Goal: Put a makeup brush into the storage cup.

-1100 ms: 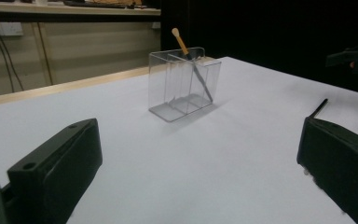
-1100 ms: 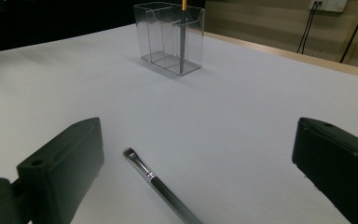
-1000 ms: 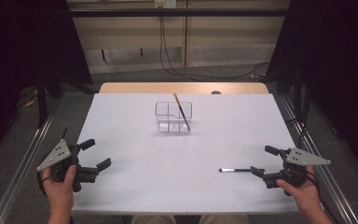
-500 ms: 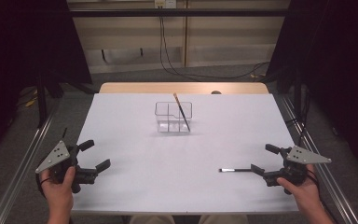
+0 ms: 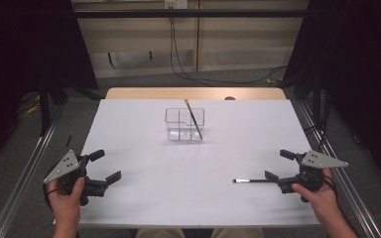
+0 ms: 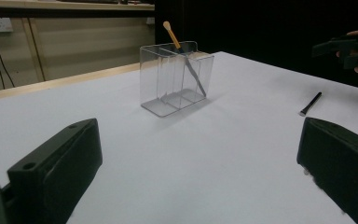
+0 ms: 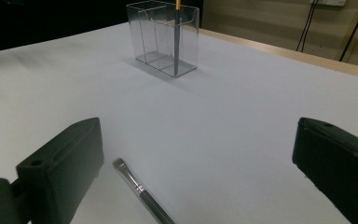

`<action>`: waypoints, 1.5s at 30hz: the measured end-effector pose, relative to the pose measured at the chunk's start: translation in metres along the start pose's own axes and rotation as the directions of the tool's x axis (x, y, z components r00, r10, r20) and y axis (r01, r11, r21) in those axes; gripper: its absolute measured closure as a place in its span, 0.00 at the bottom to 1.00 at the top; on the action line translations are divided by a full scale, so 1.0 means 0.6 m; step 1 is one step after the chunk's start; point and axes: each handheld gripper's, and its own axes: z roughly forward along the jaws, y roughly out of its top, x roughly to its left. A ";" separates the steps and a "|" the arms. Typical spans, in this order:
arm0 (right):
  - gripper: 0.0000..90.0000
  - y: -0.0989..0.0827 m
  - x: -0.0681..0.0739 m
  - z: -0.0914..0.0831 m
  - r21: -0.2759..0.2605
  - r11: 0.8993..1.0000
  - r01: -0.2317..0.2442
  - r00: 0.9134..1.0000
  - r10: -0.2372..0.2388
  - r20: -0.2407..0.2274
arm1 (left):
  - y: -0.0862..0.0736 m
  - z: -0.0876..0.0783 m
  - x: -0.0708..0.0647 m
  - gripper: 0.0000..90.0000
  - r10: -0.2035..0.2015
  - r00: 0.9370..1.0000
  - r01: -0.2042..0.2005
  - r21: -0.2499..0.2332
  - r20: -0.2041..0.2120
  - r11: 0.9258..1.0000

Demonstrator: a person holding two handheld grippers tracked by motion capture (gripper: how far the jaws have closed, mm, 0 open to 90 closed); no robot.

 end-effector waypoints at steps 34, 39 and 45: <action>0.02 0.036 -0.016 0.063 0.367 0.919 0.142 0.986 -0.098 -0.135 | 0.002 -0.002 0.003 0.00 -0.001 1.000 0.001 -0.011 0.000 1.000; 0.03 0.040 -0.025 0.070 0.427 0.894 0.133 0.987 -0.080 -0.140 | 0.002 -0.001 0.003 0.00 -0.003 1.000 0.003 -0.012 -0.004 1.000; 0.03 0.045 -0.025 0.078 0.497 0.851 0.172 0.981 -0.102 -0.165 | 0.002 -0.001 0.003 0.00 -0.004 1.000 0.004 -0.008 -0.002 1.000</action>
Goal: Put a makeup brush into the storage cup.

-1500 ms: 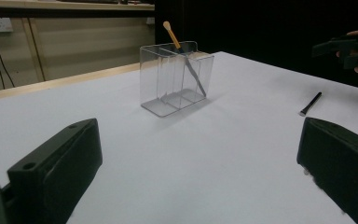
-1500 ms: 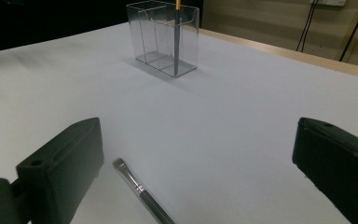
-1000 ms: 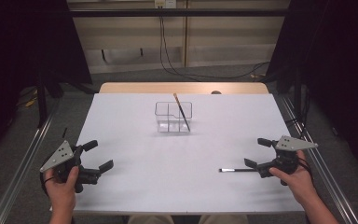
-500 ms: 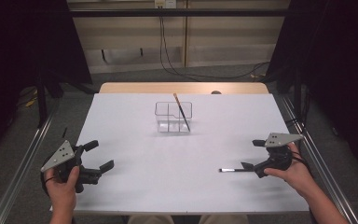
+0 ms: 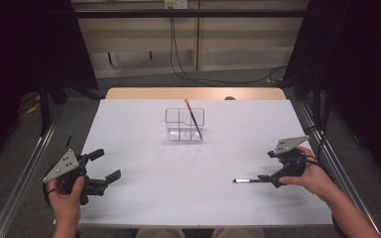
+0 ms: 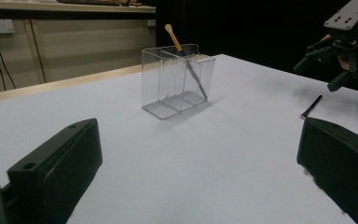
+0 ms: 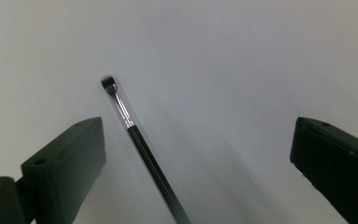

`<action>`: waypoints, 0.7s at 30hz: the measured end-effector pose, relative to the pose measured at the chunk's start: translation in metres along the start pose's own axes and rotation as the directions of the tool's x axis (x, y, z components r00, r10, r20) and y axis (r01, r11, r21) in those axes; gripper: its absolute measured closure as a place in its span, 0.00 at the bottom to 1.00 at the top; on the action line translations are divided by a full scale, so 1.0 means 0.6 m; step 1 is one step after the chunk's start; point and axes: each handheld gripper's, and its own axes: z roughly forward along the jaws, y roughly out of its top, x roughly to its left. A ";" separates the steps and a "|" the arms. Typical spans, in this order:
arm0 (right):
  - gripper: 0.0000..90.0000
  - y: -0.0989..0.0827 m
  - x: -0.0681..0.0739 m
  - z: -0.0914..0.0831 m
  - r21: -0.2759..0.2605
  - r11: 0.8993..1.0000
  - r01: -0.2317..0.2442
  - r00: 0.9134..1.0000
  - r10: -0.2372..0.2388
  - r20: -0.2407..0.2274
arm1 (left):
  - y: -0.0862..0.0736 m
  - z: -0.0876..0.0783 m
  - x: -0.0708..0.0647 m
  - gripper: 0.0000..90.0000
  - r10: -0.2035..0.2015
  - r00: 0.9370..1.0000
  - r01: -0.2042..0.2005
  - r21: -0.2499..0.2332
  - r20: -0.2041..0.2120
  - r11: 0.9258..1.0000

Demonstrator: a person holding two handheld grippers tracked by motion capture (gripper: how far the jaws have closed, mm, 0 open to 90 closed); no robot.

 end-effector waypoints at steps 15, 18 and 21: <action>0.16 0.011 -0.004 0.010 0.197 0.977 0.086 0.996 -0.084 -0.020 | 0.001 -0.001 0.001 0.00 0.006 1.000 -0.006 0.000 -0.003 1.000; 0.21 0.011 -0.003 0.012 0.234 0.967 0.105 0.994 -0.101 -0.029 | 0.000 0.000 0.000 0.00 0.003 1.000 -0.003 0.001 -0.002 1.000; 0.25 0.012 -0.003 0.013 0.258 0.959 0.119 0.993 -0.113 -0.038 | 0.000 0.000 0.000 0.00 0.004 1.000 -0.004 0.003 0.000 1.000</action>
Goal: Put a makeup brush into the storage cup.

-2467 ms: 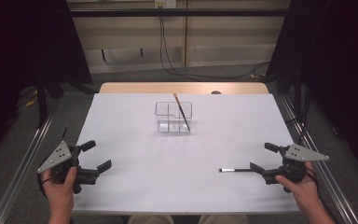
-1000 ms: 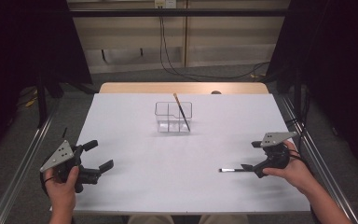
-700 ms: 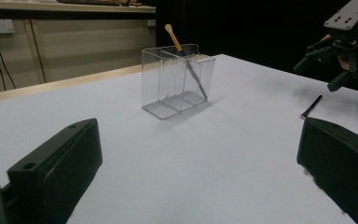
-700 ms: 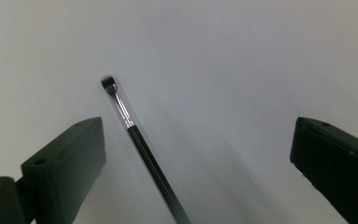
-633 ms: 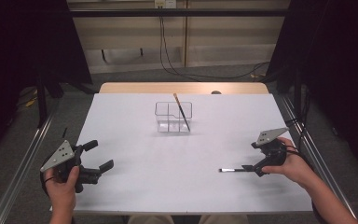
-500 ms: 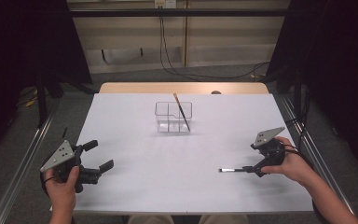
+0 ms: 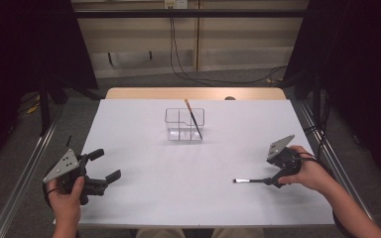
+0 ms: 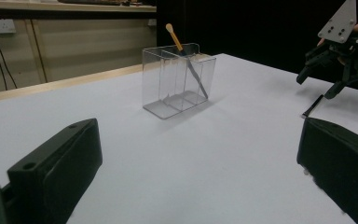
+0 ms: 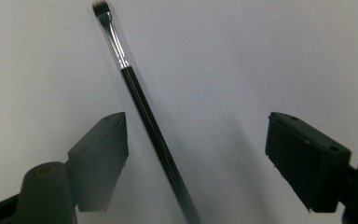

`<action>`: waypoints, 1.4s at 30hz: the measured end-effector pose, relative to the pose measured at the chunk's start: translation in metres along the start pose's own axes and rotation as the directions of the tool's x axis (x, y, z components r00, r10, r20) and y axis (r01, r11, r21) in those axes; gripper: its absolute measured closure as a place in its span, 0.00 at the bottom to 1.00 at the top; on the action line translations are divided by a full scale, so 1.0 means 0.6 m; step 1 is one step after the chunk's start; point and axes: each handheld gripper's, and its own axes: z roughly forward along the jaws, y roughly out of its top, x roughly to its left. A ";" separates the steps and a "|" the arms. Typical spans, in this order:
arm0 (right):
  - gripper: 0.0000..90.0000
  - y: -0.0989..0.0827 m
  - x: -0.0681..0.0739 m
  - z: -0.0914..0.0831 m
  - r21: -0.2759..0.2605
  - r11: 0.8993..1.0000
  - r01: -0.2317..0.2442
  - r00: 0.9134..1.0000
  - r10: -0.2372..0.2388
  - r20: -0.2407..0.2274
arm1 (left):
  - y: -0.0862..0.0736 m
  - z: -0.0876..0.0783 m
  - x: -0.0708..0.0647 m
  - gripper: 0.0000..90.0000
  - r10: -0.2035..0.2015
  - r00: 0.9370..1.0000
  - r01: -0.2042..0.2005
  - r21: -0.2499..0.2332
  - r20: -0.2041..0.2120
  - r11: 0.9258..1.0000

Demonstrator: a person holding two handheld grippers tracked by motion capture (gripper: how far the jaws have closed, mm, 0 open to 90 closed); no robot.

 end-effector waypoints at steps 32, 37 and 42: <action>0.73 0.001 0.002 0.014 0.121 0.990 0.066 0.997 -0.059 -0.059 | -0.004 0.004 0.002 0.00 -0.001 1.000 0.001 0.015 -0.007 1.000; 0.78 0.007 0.008 0.014 0.159 0.986 0.046 0.997 -0.037 -0.065 | -0.004 0.004 0.002 0.00 0.003 1.000 -0.003 0.015 -0.006 1.000; 0.86 0.011 0.009 0.015 0.171 0.985 0.034 0.997 -0.022 -0.071 | -0.004 0.004 0.002 0.00 -0.001 1.000 0.001 0.016 -0.009 1.000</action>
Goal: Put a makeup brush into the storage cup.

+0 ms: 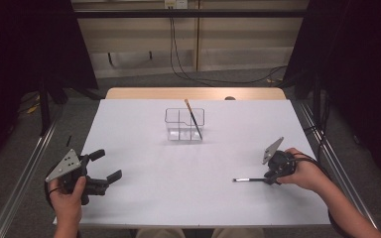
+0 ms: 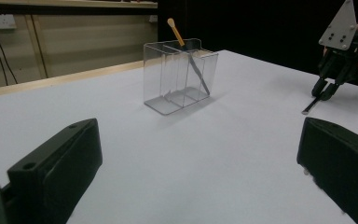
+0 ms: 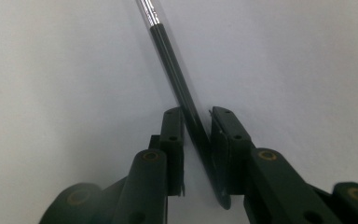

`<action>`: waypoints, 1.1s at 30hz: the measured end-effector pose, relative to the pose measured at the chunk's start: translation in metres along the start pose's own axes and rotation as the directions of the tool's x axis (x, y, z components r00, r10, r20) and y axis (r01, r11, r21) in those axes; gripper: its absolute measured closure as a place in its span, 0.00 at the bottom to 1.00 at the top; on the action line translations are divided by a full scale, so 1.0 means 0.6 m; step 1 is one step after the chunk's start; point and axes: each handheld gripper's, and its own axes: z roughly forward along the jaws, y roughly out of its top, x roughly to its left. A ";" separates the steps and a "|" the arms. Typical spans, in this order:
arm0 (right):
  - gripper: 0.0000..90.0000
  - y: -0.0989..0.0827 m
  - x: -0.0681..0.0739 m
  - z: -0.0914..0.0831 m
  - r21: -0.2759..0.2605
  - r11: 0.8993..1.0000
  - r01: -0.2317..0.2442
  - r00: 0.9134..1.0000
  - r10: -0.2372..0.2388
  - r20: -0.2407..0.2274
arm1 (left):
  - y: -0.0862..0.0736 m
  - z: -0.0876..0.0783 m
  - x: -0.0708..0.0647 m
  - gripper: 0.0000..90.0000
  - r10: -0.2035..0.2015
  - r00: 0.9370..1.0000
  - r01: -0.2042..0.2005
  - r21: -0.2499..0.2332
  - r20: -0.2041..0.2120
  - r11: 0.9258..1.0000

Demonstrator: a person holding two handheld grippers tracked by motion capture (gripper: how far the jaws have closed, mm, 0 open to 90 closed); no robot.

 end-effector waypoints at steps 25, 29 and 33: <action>0.94 0.008 0.003 0.003 0.024 0.998 -0.062 0.998 0.062 0.012 | 0.001 0.001 -0.001 0.00 0.005 1.000 -0.005 0.003 0.006 1.000; 0.94 0.008 0.004 0.002 0.022 0.995 -0.098 0.995 0.098 0.012 | 0.002 0.002 -0.002 0.00 0.009 1.000 -0.009 0.004 0.007 1.000; 0.94 0.002 0.000 0.000 -0.003 0.994 -0.111 0.994 0.111 0.002 | 0.000 0.004 -0.002 0.00 0.003 1.000 -0.003 0.008 0.007 1.000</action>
